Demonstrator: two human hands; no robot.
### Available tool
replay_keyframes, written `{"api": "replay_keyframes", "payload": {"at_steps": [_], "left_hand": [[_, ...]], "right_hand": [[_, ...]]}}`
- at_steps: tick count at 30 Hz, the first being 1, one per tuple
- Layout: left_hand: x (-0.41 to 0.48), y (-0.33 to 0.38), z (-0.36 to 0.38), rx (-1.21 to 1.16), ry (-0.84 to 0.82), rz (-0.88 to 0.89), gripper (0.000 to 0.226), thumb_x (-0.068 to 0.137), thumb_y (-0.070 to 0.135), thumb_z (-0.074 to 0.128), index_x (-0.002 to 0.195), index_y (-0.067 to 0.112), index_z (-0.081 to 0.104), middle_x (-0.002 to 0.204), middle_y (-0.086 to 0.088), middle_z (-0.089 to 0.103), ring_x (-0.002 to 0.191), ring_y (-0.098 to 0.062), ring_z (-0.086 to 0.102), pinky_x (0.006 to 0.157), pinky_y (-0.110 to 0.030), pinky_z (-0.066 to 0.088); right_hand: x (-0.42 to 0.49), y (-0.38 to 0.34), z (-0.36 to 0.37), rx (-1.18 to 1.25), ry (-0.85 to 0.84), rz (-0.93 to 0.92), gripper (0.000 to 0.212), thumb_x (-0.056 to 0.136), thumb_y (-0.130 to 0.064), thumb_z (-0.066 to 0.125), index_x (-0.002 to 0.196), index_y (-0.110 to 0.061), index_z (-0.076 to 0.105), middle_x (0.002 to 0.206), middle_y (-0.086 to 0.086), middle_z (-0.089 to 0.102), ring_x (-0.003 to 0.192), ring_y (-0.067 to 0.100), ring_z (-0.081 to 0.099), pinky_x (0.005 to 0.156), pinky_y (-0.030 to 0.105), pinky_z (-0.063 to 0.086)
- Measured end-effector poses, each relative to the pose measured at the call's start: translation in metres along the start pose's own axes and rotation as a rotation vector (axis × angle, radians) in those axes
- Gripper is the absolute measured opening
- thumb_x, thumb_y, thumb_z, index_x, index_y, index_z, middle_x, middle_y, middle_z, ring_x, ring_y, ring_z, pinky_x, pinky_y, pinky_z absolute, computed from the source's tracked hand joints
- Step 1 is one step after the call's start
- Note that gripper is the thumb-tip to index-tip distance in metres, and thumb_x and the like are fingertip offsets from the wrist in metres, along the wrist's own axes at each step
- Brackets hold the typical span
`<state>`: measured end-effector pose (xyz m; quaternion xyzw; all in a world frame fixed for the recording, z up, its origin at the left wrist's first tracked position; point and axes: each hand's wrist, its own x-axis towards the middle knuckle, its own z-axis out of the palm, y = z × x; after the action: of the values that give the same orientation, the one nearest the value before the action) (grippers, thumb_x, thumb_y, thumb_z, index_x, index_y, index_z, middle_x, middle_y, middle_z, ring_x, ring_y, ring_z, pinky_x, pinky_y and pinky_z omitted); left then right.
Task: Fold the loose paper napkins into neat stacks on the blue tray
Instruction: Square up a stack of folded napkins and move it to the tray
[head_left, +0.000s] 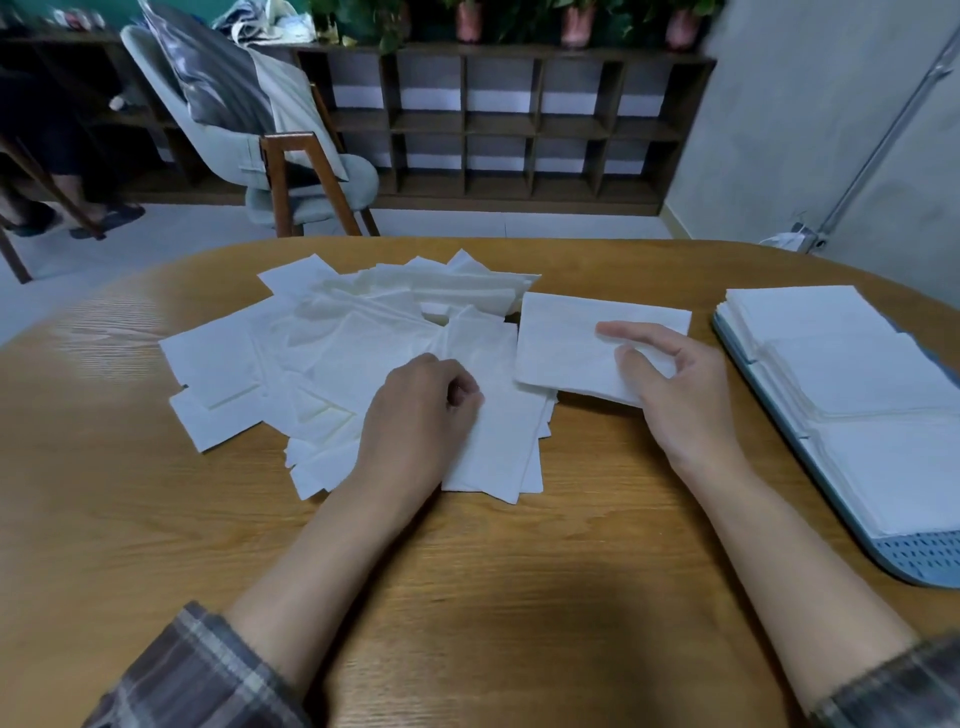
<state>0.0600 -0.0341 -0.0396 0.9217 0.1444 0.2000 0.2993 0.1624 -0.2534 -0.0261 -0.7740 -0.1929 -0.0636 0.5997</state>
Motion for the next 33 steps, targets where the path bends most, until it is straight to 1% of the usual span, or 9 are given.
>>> {"api": "replay_keyframes", "payload": {"at_steps": [4,9,12,18,22,24,26,30,33], "left_hand": [[0.001,-0.002,0.001,0.031,0.005,-0.024,0.029,0.092,0.036,0.077,0.114,0.017,0.073,0.102,0.002,0.061,0.089,-0.02,0.063,0.08,-0.037,0.052],[0.0,0.001,0.0,0.01,0.0,-0.02,0.003,0.093,0.026,0.073,0.092,0.024,0.074,0.087,0.01,0.065,0.081,-0.011,0.061,0.076,-0.039,0.056],[-0.001,-0.004,0.0,-0.014,0.016,0.025,0.008,0.093,0.022,0.07,0.087,0.027,0.07,0.086,0.011,0.062,0.079,-0.007,0.059,0.072,-0.033,0.052],[0.0,0.002,-0.012,-0.287,-0.013,0.122,0.012,0.097,0.013,0.071,0.09,0.023,0.071,0.087,0.009,0.069,0.085,-0.01,0.062,0.072,-0.017,0.043],[-0.001,0.013,-0.024,-0.608,-0.175,0.067,0.011,0.096,0.016,0.076,0.088,0.024,0.076,0.086,-0.01,0.071,0.075,-0.029,0.061,0.069,-0.034,0.042],[-0.002,0.014,-0.026,-0.682,-0.23,0.031,0.006,0.094,0.02,0.079,0.089,0.021,0.077,0.082,-0.024,0.065,0.068,-0.029,0.052,0.067,-0.036,0.036],[-0.003,0.015,-0.025,-0.705,-0.211,0.001,0.005,0.091,0.023,0.083,0.089,0.021,0.078,0.079,-0.026,0.064,0.066,-0.03,0.053,0.068,-0.036,0.037],[-0.006,0.019,-0.02,-0.691,-0.105,0.006,0.01,0.086,0.021,0.088,0.089,0.026,0.079,0.089,0.001,0.076,0.075,-0.04,0.068,0.07,-0.032,0.048],[-0.004,0.016,-0.021,-0.62,-0.131,-0.02,0.021,0.085,0.027,0.088,0.101,0.033,0.076,0.098,0.008,0.076,0.072,-0.023,0.068,0.072,-0.021,0.05]], "right_hand": [[0.001,0.002,-0.001,-0.012,-0.001,0.012,0.03,0.101,-0.004,0.06,0.112,-0.024,0.081,0.111,-0.035,0.072,0.114,-0.017,0.058,0.09,-0.003,0.036],[0.002,0.002,0.001,0.0,0.001,0.009,0.031,0.1,-0.003,0.06,0.111,-0.023,0.082,0.114,-0.025,0.075,0.115,-0.014,0.06,0.091,-0.002,0.036],[0.002,0.001,0.001,0.005,0.023,0.023,0.032,0.1,-0.004,0.06,0.11,-0.026,0.082,0.114,-0.026,0.075,0.115,-0.015,0.059,0.089,-0.003,0.036],[0.005,0.0,-0.005,-0.014,0.065,0.043,0.031,0.105,-0.009,0.058,0.115,-0.03,0.079,0.102,-0.055,0.061,0.107,-0.034,0.047,0.087,-0.009,0.03],[0.003,-0.007,-0.005,0.071,-0.054,-0.008,0.021,0.105,-0.032,0.06,0.115,-0.029,0.079,0.122,-0.025,0.073,0.123,-0.013,0.057,0.104,0.012,0.037],[-0.002,-0.013,-0.005,0.12,-0.177,-0.047,0.037,0.099,-0.05,0.056,0.115,-0.025,0.078,0.123,-0.018,0.075,0.126,-0.003,0.06,0.112,0.027,0.037],[-0.007,-0.019,-0.001,0.165,-0.31,-0.035,0.045,0.093,-0.058,0.055,0.111,-0.025,0.079,0.12,-0.015,0.077,0.121,0.001,0.064,0.106,0.023,0.041],[-0.017,-0.022,0.013,0.207,-0.408,0.076,0.017,0.097,-0.026,0.074,0.105,-0.014,0.081,0.102,-0.002,0.082,0.093,0.009,0.076,0.075,0.018,0.055],[-0.019,-0.018,0.018,0.235,-0.34,0.163,0.014,0.099,-0.014,0.071,0.108,-0.008,0.08,0.102,0.004,0.082,0.095,0.017,0.078,0.081,0.026,0.058]]}}
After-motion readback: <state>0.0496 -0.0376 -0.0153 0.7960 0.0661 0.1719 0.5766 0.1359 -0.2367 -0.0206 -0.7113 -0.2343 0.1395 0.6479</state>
